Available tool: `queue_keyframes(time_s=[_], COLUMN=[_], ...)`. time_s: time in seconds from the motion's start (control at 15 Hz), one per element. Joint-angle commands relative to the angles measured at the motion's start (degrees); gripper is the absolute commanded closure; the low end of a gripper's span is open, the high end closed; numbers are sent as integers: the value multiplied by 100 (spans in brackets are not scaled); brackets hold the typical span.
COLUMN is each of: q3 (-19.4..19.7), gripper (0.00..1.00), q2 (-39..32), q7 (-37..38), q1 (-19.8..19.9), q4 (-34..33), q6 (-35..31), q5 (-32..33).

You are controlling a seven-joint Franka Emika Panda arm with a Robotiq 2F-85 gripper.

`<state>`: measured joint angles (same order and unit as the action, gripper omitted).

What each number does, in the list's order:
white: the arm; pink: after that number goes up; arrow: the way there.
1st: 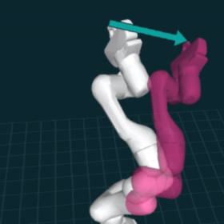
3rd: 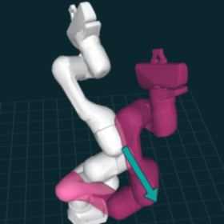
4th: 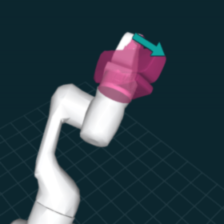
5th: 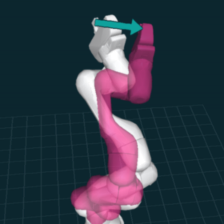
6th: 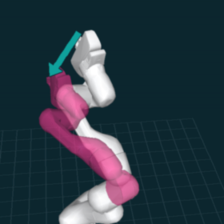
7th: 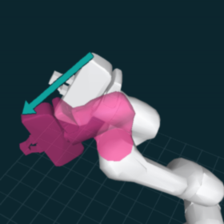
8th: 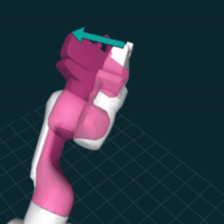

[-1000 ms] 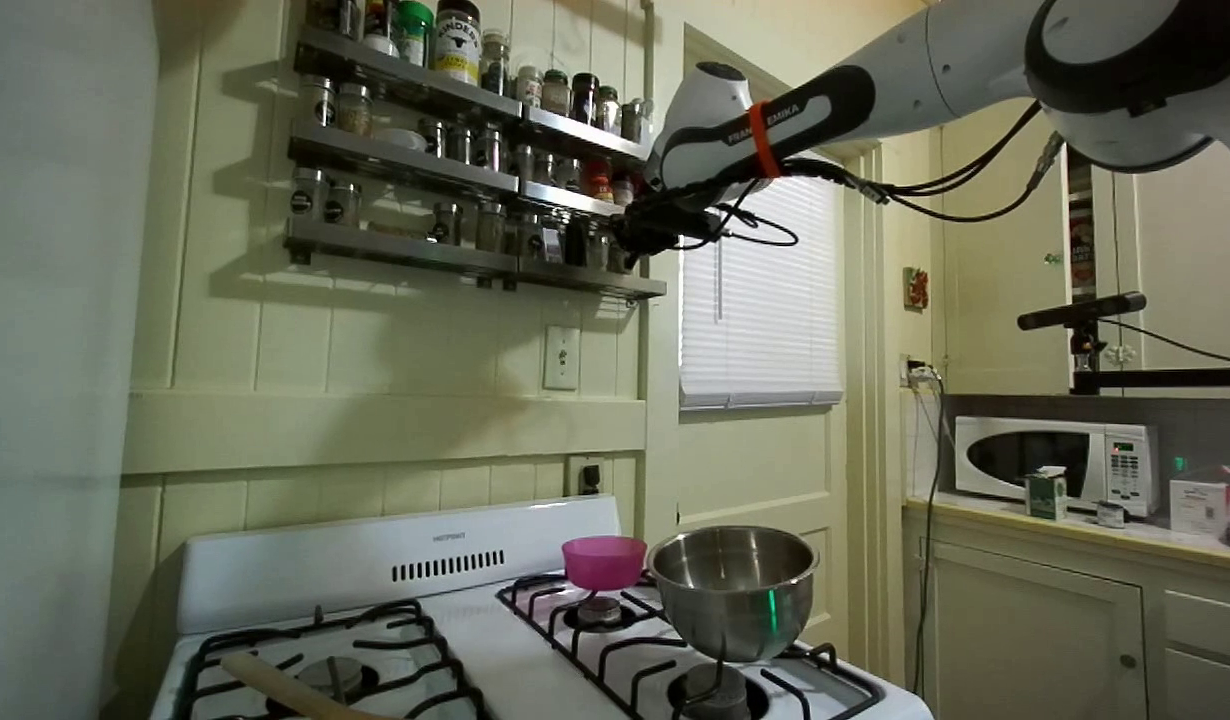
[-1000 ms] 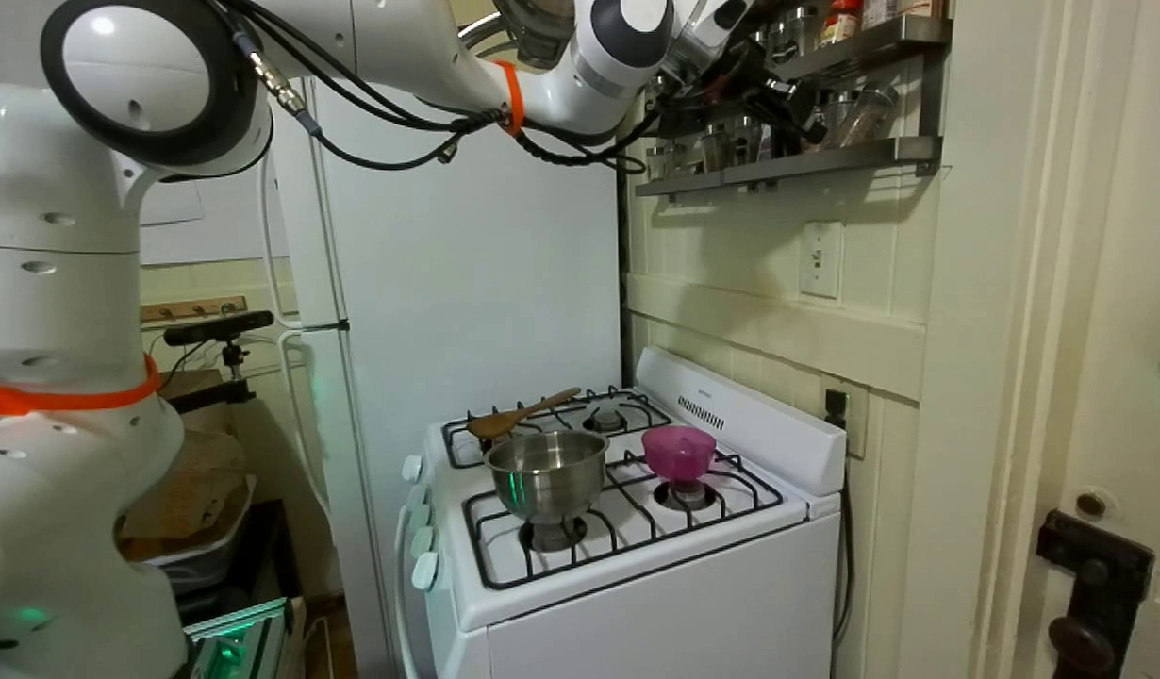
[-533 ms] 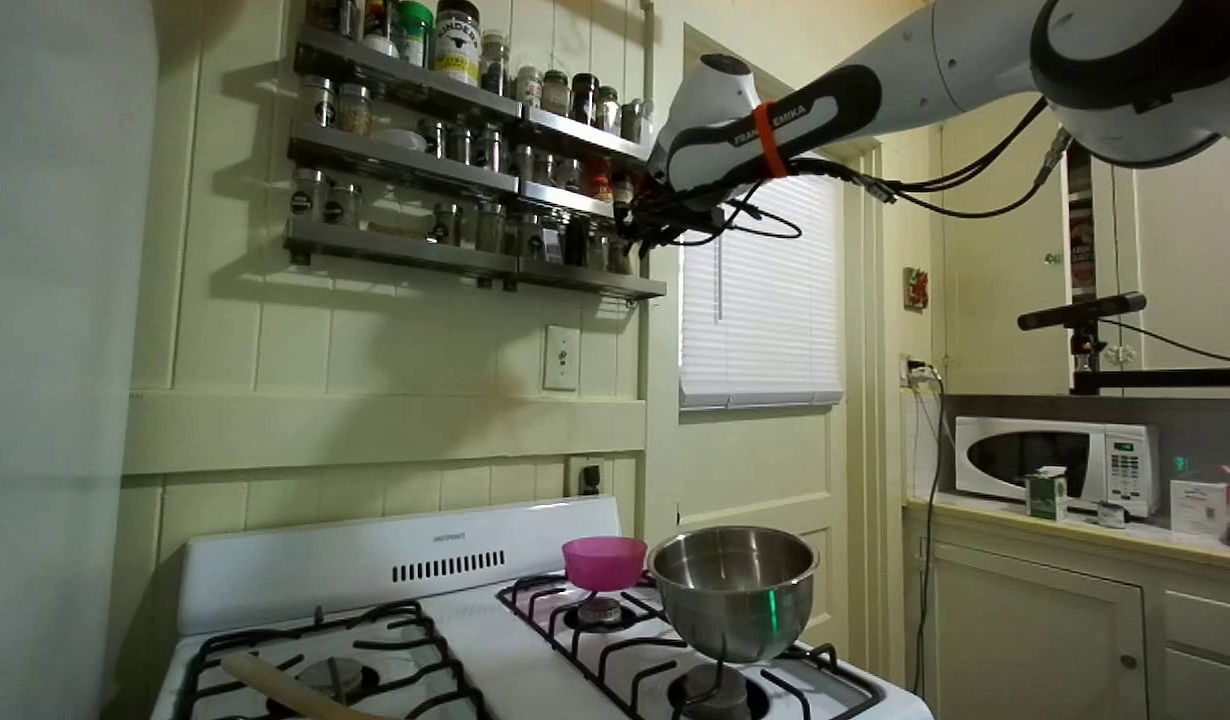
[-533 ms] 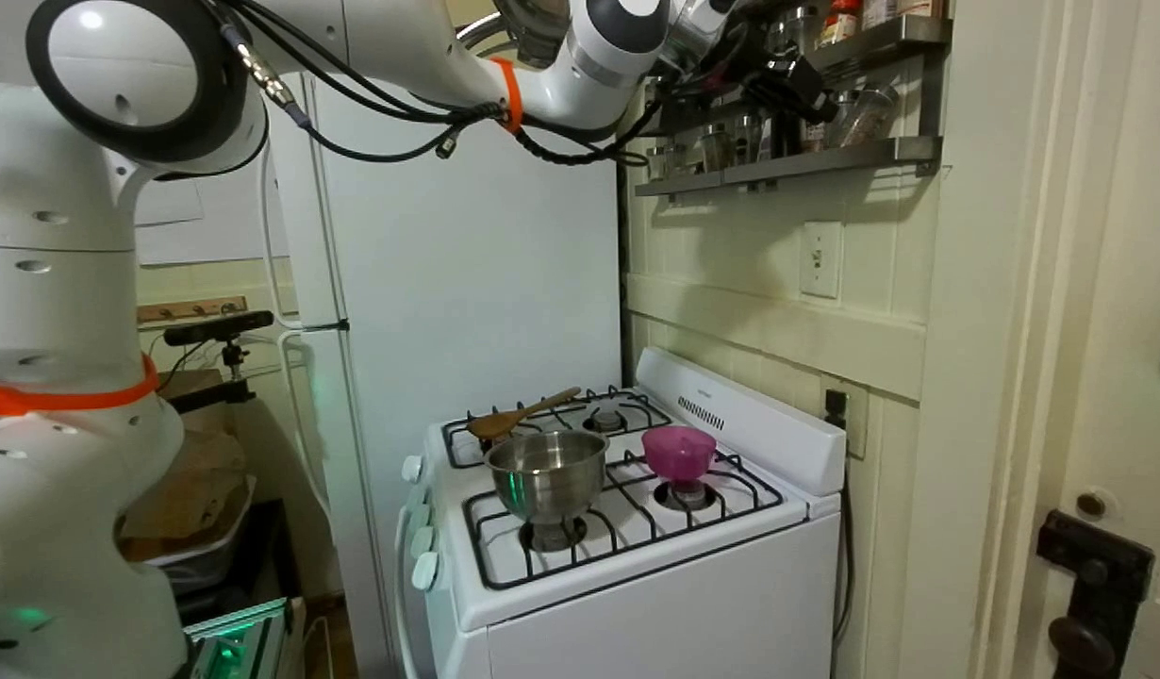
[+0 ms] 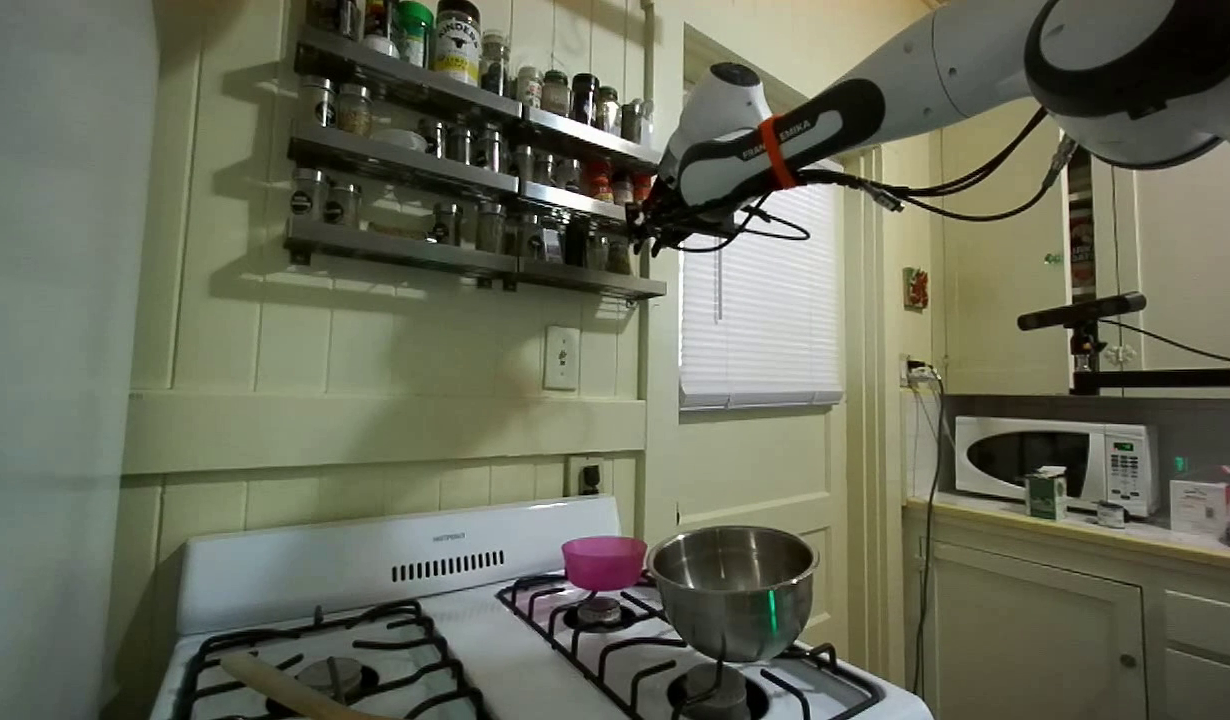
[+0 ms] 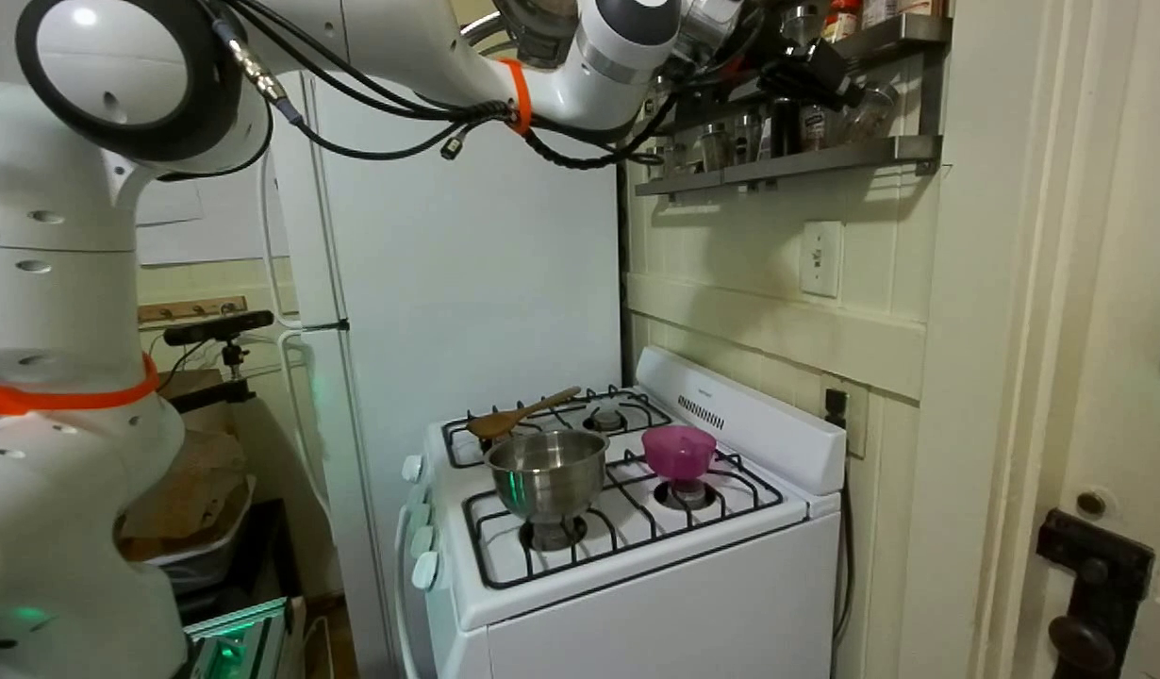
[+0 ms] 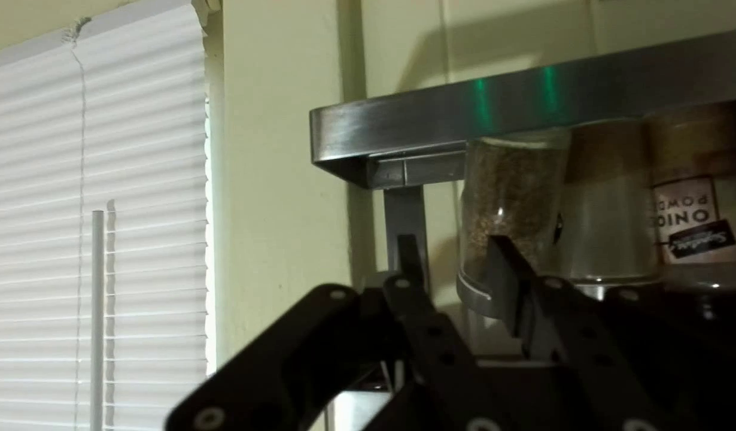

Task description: Put the shaker on the bottom shelf

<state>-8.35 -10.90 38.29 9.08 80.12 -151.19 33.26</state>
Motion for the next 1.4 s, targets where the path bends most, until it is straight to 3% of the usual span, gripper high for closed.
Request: queue_keyframes(time_s=[0.0,0.13,0.33,0.67,0.87,1.07,1.2,1.27,1.33], q3=[8,-15,-84,-203,-330,-445,-502,-530,-545], gripper=[55,37,30,48,46,36,37,39,63], q2=[-144,-234,-340,-474,-568,-658,-701,-716,-725], q7=[-97,-167,-355,-703,-1019,-1212,-1311,-1358,-1363], q1=[73,101,160,264,343,419,468,495,511], q4=[9,-5,-12,-36,-72,-116,-118,-114,-116], q6=[-430,-606,-834,-1136,-1311,-1344,-1392,-1430,-1453], q5=[-34,-95,-283,-589,-806,-933,-978,-997,-996])
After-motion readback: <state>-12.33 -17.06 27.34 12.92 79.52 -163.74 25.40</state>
